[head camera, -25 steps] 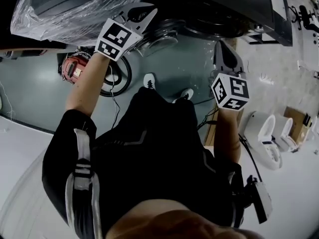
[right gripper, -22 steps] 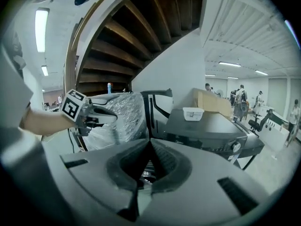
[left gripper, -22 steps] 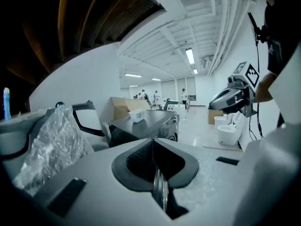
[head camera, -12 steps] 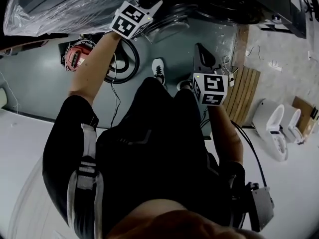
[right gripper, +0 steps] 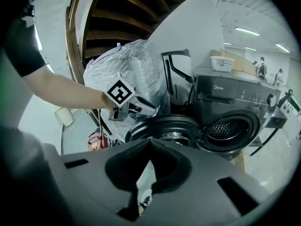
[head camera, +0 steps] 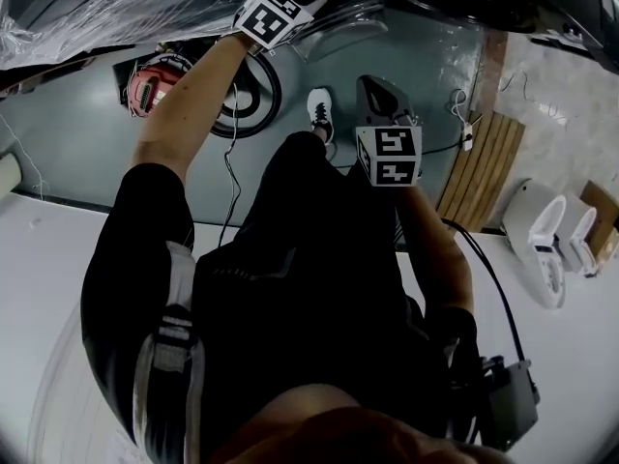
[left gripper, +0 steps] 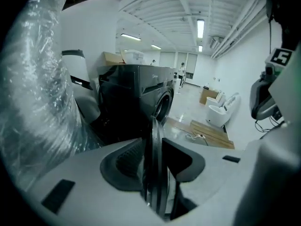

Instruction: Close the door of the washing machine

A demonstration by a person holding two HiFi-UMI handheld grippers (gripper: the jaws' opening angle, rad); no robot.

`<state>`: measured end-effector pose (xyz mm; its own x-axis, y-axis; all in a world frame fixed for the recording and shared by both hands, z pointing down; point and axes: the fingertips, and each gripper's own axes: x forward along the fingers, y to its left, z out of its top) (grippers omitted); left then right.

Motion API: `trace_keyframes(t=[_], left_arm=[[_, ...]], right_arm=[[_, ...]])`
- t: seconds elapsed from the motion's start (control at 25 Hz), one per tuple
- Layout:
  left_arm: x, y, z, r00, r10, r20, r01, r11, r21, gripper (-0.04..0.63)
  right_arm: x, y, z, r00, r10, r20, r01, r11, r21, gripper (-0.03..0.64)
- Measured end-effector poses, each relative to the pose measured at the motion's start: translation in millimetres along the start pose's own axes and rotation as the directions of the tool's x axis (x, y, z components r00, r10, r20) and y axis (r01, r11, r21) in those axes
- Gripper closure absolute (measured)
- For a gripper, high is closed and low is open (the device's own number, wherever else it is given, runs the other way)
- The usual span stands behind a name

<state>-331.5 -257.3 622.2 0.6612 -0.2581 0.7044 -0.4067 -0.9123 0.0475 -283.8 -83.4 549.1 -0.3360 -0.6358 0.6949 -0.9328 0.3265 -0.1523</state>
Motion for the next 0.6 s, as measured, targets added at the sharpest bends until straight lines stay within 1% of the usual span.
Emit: trace_keyframes(t=[0.04, 0.08, 0.24, 0.48, 0.6], left_arm=[[3, -2, -2, 1.000, -0.017, -0.001, 0.017, 1.000, -0.006, 0.449], [7, -2, -5, 1.000, -0.026, -0.009, 0.026, 1.000, -0.007, 0.439], [20, -1, -16, 0.997, -0.042, -0.068, 0.043, 0.999, 0.008, 0.437], [29, -7, -26, 0.987, -0.092, -0.133, 0.098, 0.995, 0.036, 0.439], [36, -7, -31, 0.981, -0.098, -0.168, 0.105, 0.994, 0.034, 0.439]], right_arm=[[4, -1, -3, 1.000, 0.001, -0.005, -0.001, 1.000, 0.011, 0.612], [8, -2, -6, 1.000, 0.003, -0.009, -0.003, 1.000, 0.020, 0.612], [16, -2, -19, 0.999, 0.017, -0.029, -0.016, 0.999, 0.037, 0.612], [18, 4, -31, 0.998, 0.041, -0.041, -0.038, 0.997, 0.062, 0.612], [18, 3, -34, 0.998, 0.049, -0.042, -0.046, 0.997, 0.062, 0.612]])
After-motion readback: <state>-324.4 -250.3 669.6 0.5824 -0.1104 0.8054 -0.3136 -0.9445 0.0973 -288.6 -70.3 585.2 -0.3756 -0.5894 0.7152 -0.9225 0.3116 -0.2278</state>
